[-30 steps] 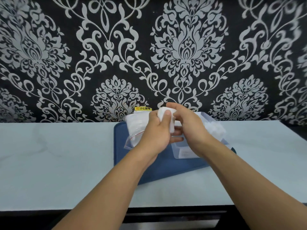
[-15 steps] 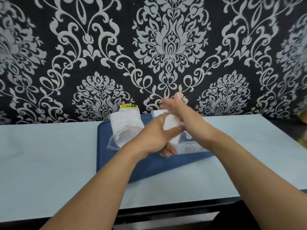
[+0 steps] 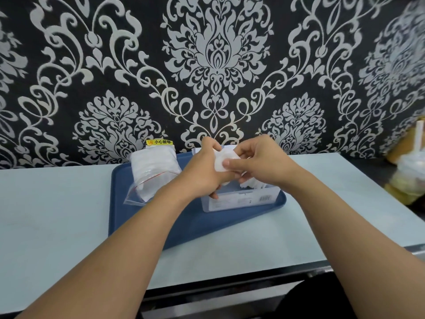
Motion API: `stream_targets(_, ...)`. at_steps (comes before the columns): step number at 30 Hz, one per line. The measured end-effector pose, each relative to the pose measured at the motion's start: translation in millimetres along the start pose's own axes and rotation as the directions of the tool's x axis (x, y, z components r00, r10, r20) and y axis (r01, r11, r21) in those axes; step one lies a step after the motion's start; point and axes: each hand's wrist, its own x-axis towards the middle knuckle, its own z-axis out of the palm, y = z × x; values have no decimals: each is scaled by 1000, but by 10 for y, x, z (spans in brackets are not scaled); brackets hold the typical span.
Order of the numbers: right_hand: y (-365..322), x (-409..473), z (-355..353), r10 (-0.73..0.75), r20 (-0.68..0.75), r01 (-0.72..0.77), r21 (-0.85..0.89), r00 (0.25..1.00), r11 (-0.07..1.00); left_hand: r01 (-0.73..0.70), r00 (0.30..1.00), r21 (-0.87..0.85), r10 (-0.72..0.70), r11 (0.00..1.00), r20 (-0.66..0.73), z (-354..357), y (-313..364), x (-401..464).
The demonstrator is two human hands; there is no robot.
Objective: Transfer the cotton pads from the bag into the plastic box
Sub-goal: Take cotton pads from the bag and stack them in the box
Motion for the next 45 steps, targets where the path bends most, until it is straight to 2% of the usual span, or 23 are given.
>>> stream_targets(3,5,42,1,57,-106,-48,82,993,995,-75,977,322,135,944,-166,57,-14,0)
stream_targets(5,-1,65,40,92,-87,-80,132,992,988,-88,965,379,173,921,-196,144,-30,-2)
stream_targets(8,4,64,65,109,44,-116,221,993,968,-111,965,242,163,964,-205,213,-90,49)
stream_targets(11,29,76,9,148,187,-210,373,971,904,-111,960,119,137,987,-243,185,-98,79)
stream_targets(14,68,95,-32,177,219,-262,460,959,848,-126,963,-13,119,992,-240,190,-93,76)
stream_targets(16,99,97,-39,176,230,-268,477,957,837,-123,967,-36,111,992,-228,189,-99,69)
stream_targets(22,118,73,-80,133,204,-216,470,970,856,-108,985,-149,85,983,-153,155,-29,32)
stream_targets(29,122,52,-91,107,168,-163,364,980,917,-126,981,-21,122,992,-154,170,-74,25)
stream_targets(34,106,53,-95,119,251,-226,459,961,859,-80,996,-241,69,967,-52,140,-44,17)
stream_targets(37,94,38,-117,134,252,-236,433,958,870,-57,998,-291,58,955,-2,106,-45,12)
stream_targets(39,93,35,-97,150,229,-229,372,962,900,-65,998,-251,65,966,-10,102,-43,2)
stream_targets(45,68,59,48,183,116,-199,156,976,967,-83,988,41,88,996,-126,154,-32,-30)
